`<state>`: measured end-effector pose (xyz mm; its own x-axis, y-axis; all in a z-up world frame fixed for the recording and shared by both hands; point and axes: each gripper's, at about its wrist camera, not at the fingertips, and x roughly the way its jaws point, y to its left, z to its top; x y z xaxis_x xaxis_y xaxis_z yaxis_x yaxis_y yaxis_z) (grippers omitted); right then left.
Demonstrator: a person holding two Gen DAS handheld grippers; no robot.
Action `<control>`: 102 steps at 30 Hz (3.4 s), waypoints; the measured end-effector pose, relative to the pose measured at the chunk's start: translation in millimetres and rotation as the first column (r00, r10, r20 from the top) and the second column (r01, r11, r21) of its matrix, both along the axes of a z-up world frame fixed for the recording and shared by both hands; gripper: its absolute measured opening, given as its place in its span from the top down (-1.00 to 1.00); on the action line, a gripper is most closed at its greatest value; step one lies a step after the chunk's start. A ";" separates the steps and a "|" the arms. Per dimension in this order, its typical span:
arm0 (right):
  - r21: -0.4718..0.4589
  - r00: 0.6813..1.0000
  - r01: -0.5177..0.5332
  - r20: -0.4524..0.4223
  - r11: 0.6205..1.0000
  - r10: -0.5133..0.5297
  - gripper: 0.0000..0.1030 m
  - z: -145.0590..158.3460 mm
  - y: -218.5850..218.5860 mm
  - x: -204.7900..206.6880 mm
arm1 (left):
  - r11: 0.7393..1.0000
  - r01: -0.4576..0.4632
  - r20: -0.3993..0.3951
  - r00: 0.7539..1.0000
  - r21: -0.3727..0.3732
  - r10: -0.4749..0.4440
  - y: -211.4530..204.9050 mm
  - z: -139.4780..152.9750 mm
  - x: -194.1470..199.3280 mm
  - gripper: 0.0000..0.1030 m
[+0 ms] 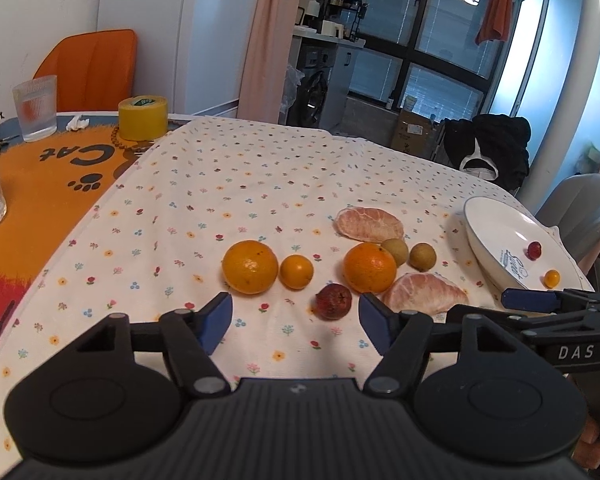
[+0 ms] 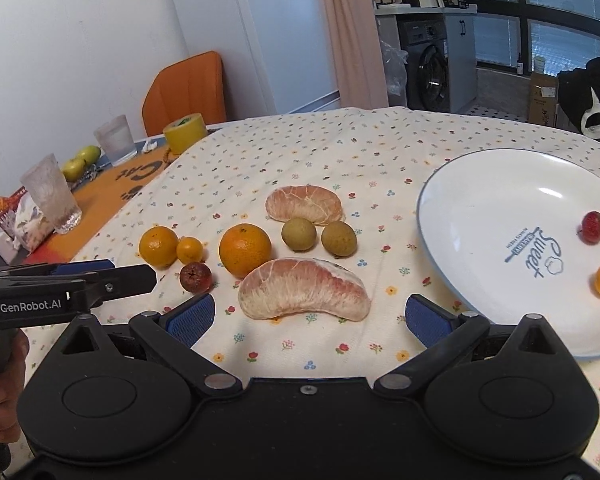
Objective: Organize fruits
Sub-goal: 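Grasp the large orange with the left gripper while the right gripper approaches a pomelo segment, then grasp the pink pomelo segment with the right gripper while the left holds the orange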
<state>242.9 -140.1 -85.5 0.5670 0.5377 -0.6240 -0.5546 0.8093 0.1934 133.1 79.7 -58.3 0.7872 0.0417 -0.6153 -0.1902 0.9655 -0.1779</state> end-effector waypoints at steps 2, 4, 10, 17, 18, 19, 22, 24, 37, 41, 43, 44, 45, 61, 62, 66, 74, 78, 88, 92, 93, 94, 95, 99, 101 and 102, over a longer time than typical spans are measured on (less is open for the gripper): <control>-0.015 1.000 0.001 0.001 1.000 -0.001 -1.00 -1.7 4.3 2.5 | 1.000 -0.006 -0.003 1.000 -0.004 0.006 3.0 -1.8 1.0 -0.31; -0.029 1.000 0.003 0.000 1.000 -0.003 -1.00 -4.0 8.1 5.0 | 1.000 -0.011 -0.004 1.000 -0.009 0.011 5.9 -3.4 2.3 -0.29; -0.068 1.000 0.000 0.004 0.998 0.000 -1.00 -9.6 21.0 10.4 | 0.999 -0.026 -0.011 1.000 -0.025 0.025 16.8 -8.5 5.4 -0.21; -0.119 1.000 0.015 0.028 0.993 -0.012 -1.00 -13.8 33.4 15.3 | 0.998 -0.035 -0.015 0.999 -0.043 0.035 27.6 -13.0 11.4 -0.21; -0.125 1.000 0.016 0.029 0.992 -0.012 -1.00 -14.0 34.9 15.7 | 0.998 -0.037 -0.015 0.999 -0.044 0.036 28.9 -13.5 12.5 -0.21; -0.132 0.999 0.016 0.031 0.991 -0.012 -1.00 -14.5 36.4 15.9 | 0.998 -0.039 -0.014 0.999 -0.047 0.038 30.3 -14.0 13.5 -0.21; -0.160 0.999 0.029 0.032 0.987 -0.025 -1.00 -15.8 40.4 15.6 | 0.998 -0.043 -0.013 0.999 -0.048 0.042 33.4 -14.9 17.3 -0.21; -0.153 0.999 0.040 0.014 0.987 -0.038 -1.00 -16.4 39.7 13.4 | 0.998 -0.042 -0.012 0.999 -0.044 0.041 34.5 -14.7 20.4 -0.21; -0.140 0.997 0.080 0.021 0.987 -0.078 -1.00 -20.5 44.9 15.0 | 0.999 -0.021 0.001 1.000 -0.028 0.021 35.2 -20.5 42.3 -0.12; -0.141 0.996 0.083 0.025 0.987 -0.081 -1.00 -20.8 50.1 16.7 | 0.999 -0.010 0.012 1.000 -0.037 0.011 36.3 -19.7 42.4 0.10; -0.140 0.996 0.082 0.031 0.987 -0.078 -1.00 -21.6 51.8 16.5 | 0.999 -0.009 0.016 1.000 -0.034 0.010 36.1 -18.5 41.8 0.23; -0.141 0.996 0.081 0.035 0.987 -0.077 -1.00 -22.1 52.4 16.3 | 1.000 -0.011 0.009 1.000 -0.026 0.012 35.6 -18.7 42.1 0.29; -0.143 0.996 0.080 0.041 0.987 -0.074 -1.00 -22.6 52.9 15.9 | 1.000 -0.009 0.010 1.000 -0.026 0.009 35.8 -18.7 41.5 0.29; -0.122 0.996 0.041 0.079 0.992 -0.032 -0.66 -14.2 38.9 -0.7 | 0.999 -0.011 0.014 1.000 -0.044 0.012 28.4 -13.4 18.7 0.31; -0.116 0.996 0.039 0.082 0.992 -0.030 -0.65 -12.3 37.2 -2.1 | 0.999 -0.010 0.018 1.000 -0.042 0.010 27.0 -11.7 17.2 0.31; -0.103 0.995 0.027 0.101 0.994 -0.016 -0.48 -5.0 32.5 -7.9 | 0.999 -0.002 0.033 0.999 -0.033 0.003 20.2 -4.2 13.6 0.31; -0.094 0.996 0.005 0.089 0.996 0.004 -0.32 2.2 26.3 -15.5 | 1.000 0.008 0.049 0.999 -0.019 -0.008 7.6 5.4 5.1 0.31; -0.106 0.998 0.026 0.056 0.994 -0.020 -0.63 -8.1 21.1 -15.5 | 1.000 0.004 0.045 0.999 -0.019 -0.003 6.9 4.4 0.5 0.31; -0.123 0.993 0.118 0.025 0.985 -0.116 -0.88 -21.2 22.6 -22.6 | 1.000 0.004 0.037 0.999 -0.029 -0.003 10.1 -1.7 -4.6 0.31; -0.160 0.991 0.133 0.047 0.978 -0.128 -0.90 -23.3 32.2 -23.1 | 0.999 0.004 0.037 0.999 -0.039 -0.002 13.9 -5.2 -4.9 0.31; -0.174 0.990 0.135 0.056 0.975 -0.127 -0.90 -23.9 34.7 -23.4 | 0.999 0.003 0.037 0.999 -0.042 -0.002 14.9 -5.8 -5.2 0.31; -0.178 0.990 0.135 0.062 0.975 -0.126 -0.90 -24.3 36.8 -24.1 | 0.999 0.003 0.038 0.999 -0.044 -0.001 15.8 -6.5 -5.5 0.31; -0.181 0.990 0.135 0.065 0.974 -0.126 -0.90 -24.6 38.8 -24.2 | 0.999 0.002 0.038 0.999 -0.047 -0.001 16.9 -7.0 -5.7 0.31; -0.189 0.989 0.142 0.079 0.972 -0.129 -0.78 -24.1 41.9 -23.7 | 0.998 0.001 0.040 0.999 -0.059 0.001 19.9 -8.8 -6.7 0.31; -0.187 0.989 0.137 0.081 0.973 -0.123 -0.71 -23.1 40.6 -23.8 | 0.998 0.005 0.042 0.999 -0.061 -0.002 19.9 -8.8 -7.6 0.31; -0.186 0.990 0.132 0.081 0.974 -0.119 -0.71 -23.1 40.5 -23.3 | 0.998 0.007 0.043 0.999 -0.063 -0.004 19.7 -8.7 -8.3 0.31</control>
<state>219.5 -99.6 -108.6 0.6674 0.3351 -0.6651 -0.4532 0.8914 -0.0057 124.8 99.4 -67.0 0.8131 -0.0007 -0.5821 -0.1757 0.9531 -0.2466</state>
